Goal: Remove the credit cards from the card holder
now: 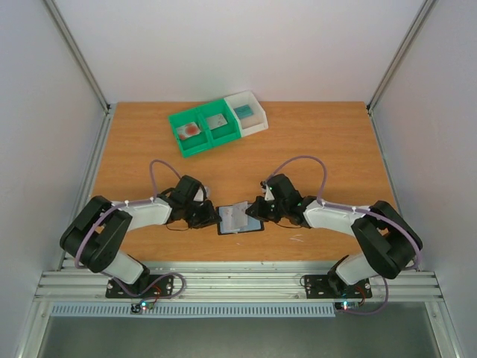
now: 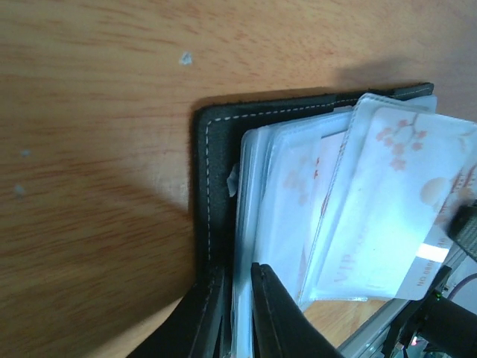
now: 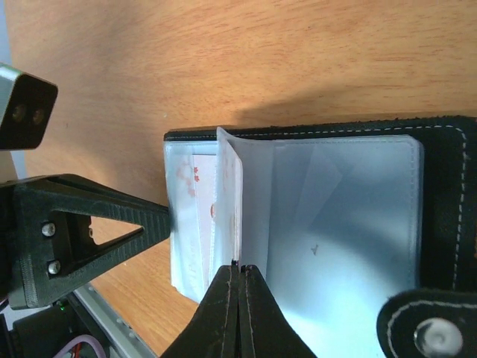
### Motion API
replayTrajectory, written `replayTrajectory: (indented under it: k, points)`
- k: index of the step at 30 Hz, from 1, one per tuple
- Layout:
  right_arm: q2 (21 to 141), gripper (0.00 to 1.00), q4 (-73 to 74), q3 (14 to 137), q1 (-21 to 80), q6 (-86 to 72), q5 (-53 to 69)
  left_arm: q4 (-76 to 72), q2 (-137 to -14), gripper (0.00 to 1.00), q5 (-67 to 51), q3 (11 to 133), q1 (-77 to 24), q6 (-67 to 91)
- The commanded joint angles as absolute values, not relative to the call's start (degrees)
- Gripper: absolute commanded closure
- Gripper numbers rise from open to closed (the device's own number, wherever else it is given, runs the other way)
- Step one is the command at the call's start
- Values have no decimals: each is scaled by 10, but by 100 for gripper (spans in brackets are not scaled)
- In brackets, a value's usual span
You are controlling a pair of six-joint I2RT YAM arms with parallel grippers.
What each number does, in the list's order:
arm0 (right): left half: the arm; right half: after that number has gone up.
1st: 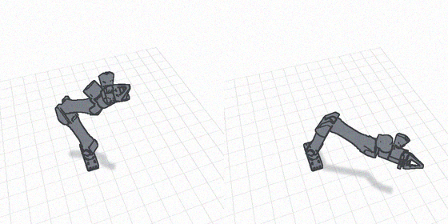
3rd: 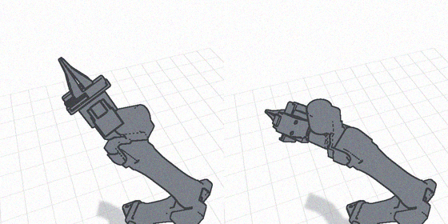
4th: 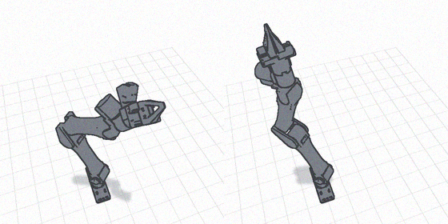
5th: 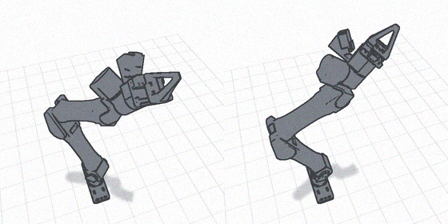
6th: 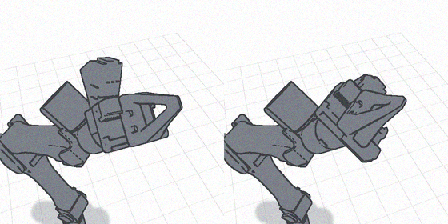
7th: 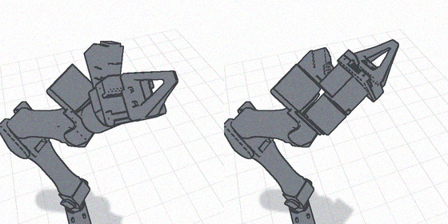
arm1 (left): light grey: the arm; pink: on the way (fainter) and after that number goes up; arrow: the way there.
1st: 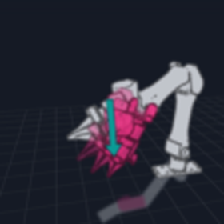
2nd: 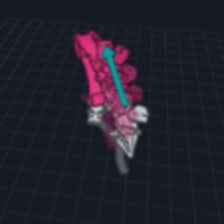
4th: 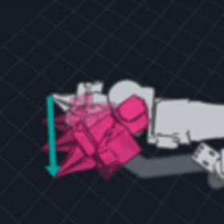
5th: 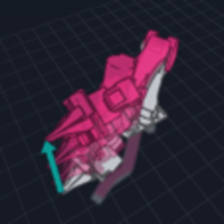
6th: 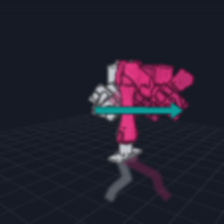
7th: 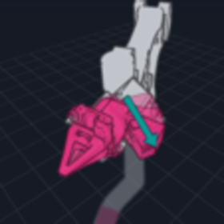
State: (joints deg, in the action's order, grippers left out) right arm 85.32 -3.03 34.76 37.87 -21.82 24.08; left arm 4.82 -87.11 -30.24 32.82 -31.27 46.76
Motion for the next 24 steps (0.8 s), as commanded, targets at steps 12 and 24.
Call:
replayTrajectory:
  k: [12, 24]
  points:
    - [789, 99, 55, 358, 374, -204, 193, 77, -853, 86, -294, 331, -316, 468]
    - [729, 99, 107, 372, 374, -203, 184, 101, -806, 53, -299, 353, -316, 464]
